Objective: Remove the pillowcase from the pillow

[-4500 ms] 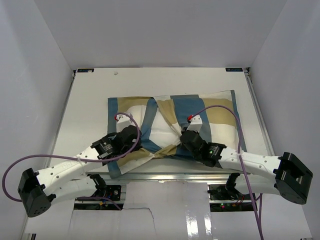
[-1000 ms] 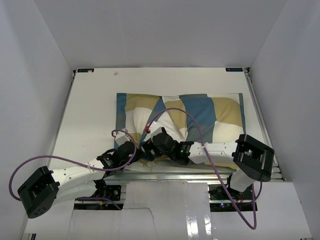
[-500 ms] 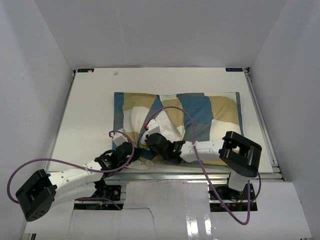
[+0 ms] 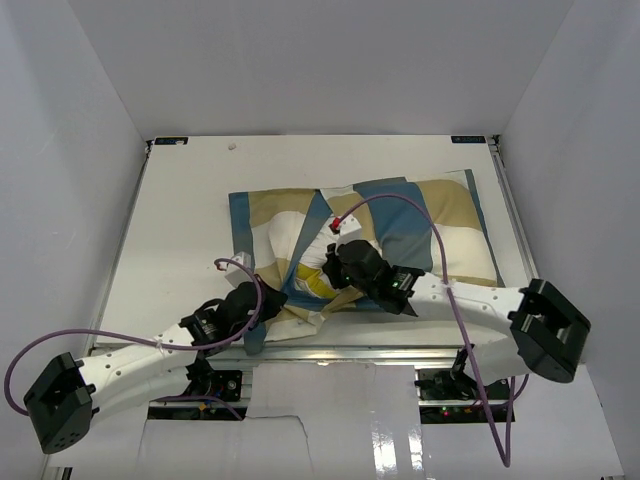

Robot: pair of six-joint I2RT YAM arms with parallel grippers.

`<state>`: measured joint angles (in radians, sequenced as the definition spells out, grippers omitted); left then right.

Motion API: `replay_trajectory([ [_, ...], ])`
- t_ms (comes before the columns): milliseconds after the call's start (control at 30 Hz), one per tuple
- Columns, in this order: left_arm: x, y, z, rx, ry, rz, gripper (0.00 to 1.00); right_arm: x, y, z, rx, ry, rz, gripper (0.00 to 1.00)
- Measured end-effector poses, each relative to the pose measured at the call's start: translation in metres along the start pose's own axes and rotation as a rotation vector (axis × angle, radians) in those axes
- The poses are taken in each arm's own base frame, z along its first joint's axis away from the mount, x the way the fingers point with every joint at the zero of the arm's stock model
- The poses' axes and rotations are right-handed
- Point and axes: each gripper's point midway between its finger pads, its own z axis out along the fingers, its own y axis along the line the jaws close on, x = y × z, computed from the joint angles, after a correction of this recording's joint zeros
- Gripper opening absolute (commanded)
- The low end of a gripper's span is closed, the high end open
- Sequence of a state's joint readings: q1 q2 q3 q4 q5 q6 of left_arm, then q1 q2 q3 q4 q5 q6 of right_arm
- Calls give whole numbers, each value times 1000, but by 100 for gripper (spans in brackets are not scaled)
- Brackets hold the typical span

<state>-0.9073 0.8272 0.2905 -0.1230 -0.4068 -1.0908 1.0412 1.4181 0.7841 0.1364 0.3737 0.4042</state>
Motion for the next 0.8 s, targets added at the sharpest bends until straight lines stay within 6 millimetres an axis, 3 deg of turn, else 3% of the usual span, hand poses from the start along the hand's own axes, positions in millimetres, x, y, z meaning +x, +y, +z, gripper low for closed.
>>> replay_trajectory([
  [167, 1, 0, -1, -4, 6, 4, 0, -17, -5, -26, -52, -40, 9, 8],
  [500, 4, -2, 9, -88, 47, 49, 0, -13, 2, -63, -174, -29, -32, 8],
  [800, -9, -11, 13, -96, 59, 26, 0, -14, -5, -94, -206, -78, -37, 8],
])
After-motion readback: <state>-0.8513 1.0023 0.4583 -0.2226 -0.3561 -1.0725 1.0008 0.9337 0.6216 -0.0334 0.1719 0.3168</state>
